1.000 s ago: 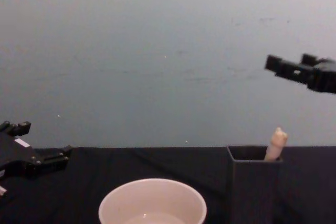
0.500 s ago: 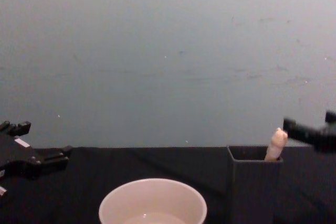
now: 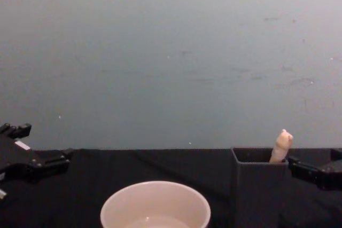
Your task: Pick up the stirring spoon with one hand, stir inside the cup, then place it back in its original position.
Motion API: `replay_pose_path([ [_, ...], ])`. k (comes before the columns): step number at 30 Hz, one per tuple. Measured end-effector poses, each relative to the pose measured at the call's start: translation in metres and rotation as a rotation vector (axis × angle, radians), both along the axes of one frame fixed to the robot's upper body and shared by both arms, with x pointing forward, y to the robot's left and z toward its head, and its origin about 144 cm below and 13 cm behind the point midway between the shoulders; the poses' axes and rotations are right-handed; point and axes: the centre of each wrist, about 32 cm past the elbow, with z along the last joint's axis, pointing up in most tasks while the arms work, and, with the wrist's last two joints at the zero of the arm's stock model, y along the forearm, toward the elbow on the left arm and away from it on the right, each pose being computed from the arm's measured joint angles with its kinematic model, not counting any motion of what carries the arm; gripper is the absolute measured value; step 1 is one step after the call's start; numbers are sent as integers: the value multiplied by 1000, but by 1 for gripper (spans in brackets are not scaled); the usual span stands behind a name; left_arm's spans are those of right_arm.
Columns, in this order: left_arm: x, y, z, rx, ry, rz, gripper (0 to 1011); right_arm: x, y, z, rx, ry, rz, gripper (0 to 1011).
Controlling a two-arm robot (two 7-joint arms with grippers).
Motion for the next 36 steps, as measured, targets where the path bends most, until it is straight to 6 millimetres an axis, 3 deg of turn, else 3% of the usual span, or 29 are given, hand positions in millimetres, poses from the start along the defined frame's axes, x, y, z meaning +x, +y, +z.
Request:
replay_pose_path([
  [36, 0, 0, 0, 0, 0, 0, 1001, 0, 0, 2, 0, -8, 0, 1000],
])
